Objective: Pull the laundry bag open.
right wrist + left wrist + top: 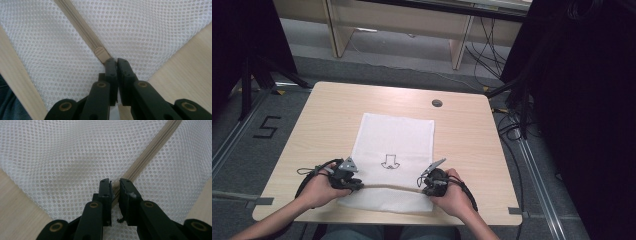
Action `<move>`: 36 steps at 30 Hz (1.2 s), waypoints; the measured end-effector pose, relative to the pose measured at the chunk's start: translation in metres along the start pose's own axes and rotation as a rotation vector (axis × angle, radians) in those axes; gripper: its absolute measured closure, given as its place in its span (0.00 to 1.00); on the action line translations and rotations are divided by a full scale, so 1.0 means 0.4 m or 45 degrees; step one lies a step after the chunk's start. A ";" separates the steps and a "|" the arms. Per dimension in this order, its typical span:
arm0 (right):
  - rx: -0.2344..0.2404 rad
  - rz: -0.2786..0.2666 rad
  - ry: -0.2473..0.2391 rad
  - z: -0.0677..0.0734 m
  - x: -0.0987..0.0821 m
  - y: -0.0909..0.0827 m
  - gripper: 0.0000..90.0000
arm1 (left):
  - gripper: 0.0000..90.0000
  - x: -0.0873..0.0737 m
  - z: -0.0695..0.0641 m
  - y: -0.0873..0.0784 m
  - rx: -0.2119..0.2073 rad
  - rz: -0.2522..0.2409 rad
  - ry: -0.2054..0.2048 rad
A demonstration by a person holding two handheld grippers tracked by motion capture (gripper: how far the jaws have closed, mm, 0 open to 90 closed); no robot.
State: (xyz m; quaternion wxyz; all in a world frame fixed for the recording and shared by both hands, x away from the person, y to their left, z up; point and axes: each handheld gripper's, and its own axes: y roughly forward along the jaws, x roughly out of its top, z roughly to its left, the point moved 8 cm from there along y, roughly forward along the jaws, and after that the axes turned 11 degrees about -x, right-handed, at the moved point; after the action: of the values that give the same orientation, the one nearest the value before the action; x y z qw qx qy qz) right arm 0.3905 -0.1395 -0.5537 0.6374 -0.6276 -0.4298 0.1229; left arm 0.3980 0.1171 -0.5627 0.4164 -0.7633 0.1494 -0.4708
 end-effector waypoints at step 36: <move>0.034 0.057 -0.040 0.032 -0.062 -0.028 1.00 | 0.94 -0.037 -0.039 -0.016 -0.058 0.090 0.033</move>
State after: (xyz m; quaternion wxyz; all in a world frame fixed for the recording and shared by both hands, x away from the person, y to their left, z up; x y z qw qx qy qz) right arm 0.3622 -0.1500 -0.5554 0.6358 -0.6267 -0.4239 0.1529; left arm 0.3762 0.1223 -0.5633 0.4132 -0.7608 0.1923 -0.4620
